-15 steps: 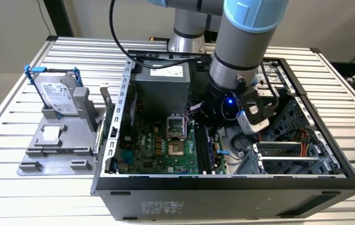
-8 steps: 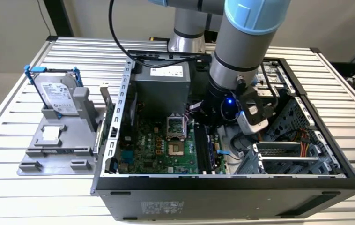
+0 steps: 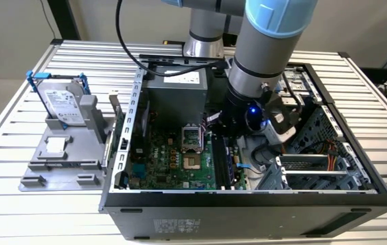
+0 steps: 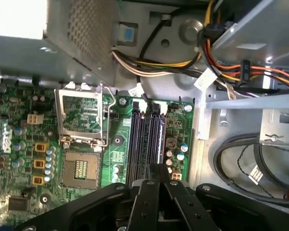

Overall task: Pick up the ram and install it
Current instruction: 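Press down the ram until it locks into place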

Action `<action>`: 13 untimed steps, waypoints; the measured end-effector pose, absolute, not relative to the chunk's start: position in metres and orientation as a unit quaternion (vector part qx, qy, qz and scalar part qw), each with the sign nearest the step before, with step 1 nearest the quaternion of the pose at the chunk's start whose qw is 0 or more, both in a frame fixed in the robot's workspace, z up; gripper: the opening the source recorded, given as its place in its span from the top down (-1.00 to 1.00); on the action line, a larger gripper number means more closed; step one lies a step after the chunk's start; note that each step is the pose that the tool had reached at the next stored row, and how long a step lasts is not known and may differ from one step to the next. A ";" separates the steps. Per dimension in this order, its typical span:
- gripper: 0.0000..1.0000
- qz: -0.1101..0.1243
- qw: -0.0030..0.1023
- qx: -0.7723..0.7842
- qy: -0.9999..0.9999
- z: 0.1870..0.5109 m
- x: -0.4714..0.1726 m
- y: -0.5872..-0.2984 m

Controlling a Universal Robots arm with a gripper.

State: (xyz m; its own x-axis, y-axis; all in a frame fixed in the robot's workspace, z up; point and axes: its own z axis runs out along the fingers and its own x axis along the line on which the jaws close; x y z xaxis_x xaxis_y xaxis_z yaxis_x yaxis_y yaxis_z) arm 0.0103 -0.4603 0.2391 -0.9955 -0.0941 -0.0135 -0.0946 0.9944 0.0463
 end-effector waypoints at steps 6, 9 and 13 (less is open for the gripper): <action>1.00 0.024 0.005 -0.086 0.996 0.239 0.011 -0.460; 1.00 0.024 0.005 -0.102 0.994 0.239 0.011 -0.460; 1.00 0.024 0.005 -0.123 0.992 0.239 0.011 -0.460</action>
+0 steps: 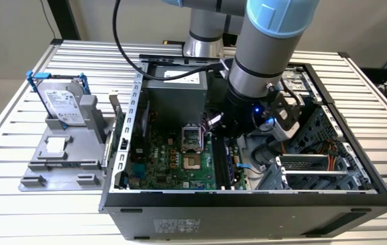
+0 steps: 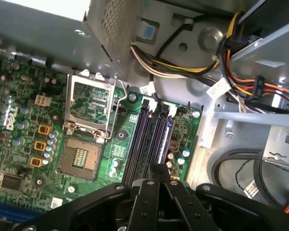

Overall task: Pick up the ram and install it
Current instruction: 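Press down the ram until it locks into place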

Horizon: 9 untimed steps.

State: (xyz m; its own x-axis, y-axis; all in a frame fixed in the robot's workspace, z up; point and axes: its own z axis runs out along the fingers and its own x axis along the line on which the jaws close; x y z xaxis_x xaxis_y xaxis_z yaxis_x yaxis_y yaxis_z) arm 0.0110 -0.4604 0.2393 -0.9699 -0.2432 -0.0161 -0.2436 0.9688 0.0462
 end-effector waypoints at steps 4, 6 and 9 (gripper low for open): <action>1.00 0.024 0.006 -0.143 0.989 0.239 0.011 -0.460; 1.00 0.024 0.008 -0.153 0.988 0.240 0.011 -0.460; 1.00 0.024 0.010 -0.169 0.985 0.240 0.011 -0.460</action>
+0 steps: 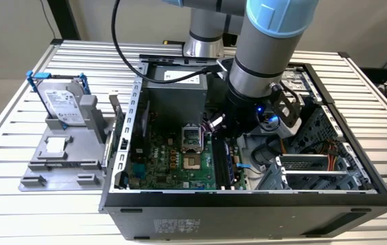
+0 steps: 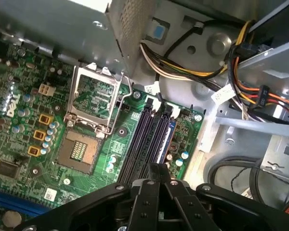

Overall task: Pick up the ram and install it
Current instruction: 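Press down the ram until it locks into place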

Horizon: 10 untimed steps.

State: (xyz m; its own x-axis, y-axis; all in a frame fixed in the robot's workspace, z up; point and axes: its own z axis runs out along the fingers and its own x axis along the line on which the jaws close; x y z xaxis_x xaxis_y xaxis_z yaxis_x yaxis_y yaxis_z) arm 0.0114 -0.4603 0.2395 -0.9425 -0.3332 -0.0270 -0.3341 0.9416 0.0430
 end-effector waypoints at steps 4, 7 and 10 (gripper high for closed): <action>1.00 0.023 0.012 -0.192 0.981 0.240 0.012 -0.460; 1.00 0.023 0.013 -0.212 0.977 0.240 0.012 -0.460; 1.00 0.023 0.014 -0.233 0.972 0.240 0.012 -0.460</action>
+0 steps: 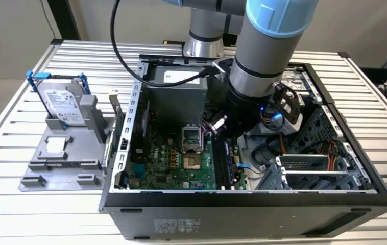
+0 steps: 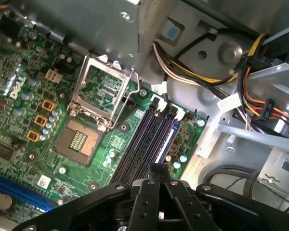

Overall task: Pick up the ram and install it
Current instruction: 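Press down the ram until it locks into place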

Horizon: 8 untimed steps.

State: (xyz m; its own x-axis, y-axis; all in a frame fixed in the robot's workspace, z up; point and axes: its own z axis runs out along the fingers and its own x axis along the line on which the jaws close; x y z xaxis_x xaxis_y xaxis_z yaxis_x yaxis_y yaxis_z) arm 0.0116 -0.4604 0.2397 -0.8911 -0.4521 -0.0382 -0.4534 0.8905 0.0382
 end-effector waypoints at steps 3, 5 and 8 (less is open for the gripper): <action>1.00 0.023 0.015 -0.254 0.967 0.240 0.012 -0.460; 1.00 0.023 0.015 -0.269 0.963 0.240 0.012 -0.460; 1.00 0.023 0.016 -0.292 0.956 0.240 0.012 -0.460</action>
